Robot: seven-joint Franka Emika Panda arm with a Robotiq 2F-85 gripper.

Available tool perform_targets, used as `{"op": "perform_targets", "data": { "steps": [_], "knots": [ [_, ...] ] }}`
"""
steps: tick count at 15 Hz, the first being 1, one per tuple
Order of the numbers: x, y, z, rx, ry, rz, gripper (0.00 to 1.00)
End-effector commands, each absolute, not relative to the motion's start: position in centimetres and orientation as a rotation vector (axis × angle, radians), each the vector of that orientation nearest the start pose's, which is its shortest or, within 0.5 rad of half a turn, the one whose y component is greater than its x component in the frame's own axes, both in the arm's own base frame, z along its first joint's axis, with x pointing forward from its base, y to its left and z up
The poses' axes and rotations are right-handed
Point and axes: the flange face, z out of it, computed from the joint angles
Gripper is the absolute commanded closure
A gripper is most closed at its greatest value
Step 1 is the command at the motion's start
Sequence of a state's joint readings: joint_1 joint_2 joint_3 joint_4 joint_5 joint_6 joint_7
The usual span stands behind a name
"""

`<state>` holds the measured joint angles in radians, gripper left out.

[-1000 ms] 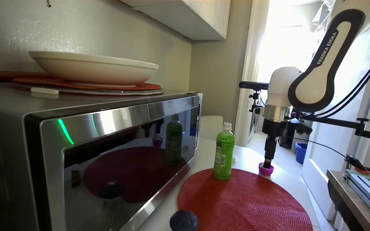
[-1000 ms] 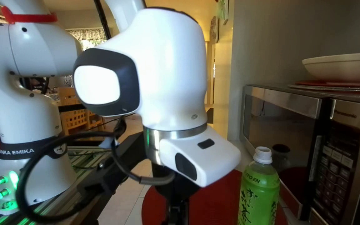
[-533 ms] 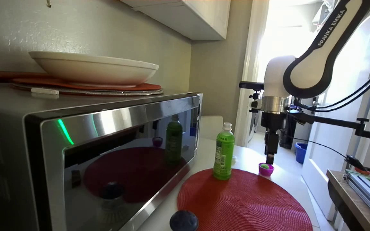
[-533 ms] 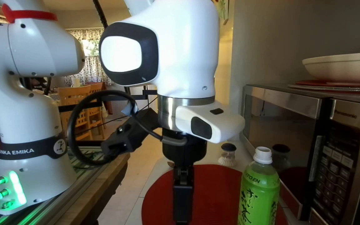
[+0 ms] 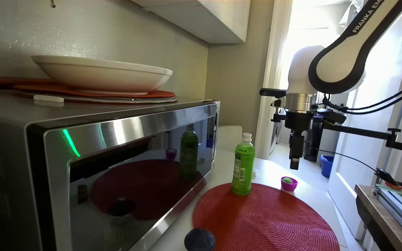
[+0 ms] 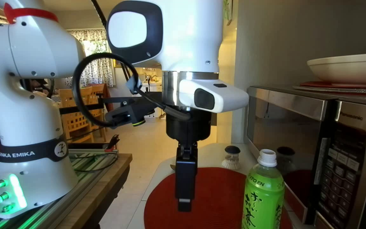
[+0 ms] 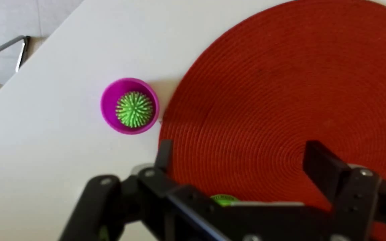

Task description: Pick up the purple cup from the left side of the table and put it on the right side

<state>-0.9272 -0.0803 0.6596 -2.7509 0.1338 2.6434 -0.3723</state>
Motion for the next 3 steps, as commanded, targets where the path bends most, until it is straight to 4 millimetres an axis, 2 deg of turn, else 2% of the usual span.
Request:
{"op": "perform_targets", "data": {
  "steps": [1, 3],
  "knots": [
    [37.2, -11.14, 23.27, -3.118, 0.027, 0.06, 0.0],
    [37.19, -11.14, 23.26, -3.118, 0.027, 0.06, 0.0]
  ]
}}
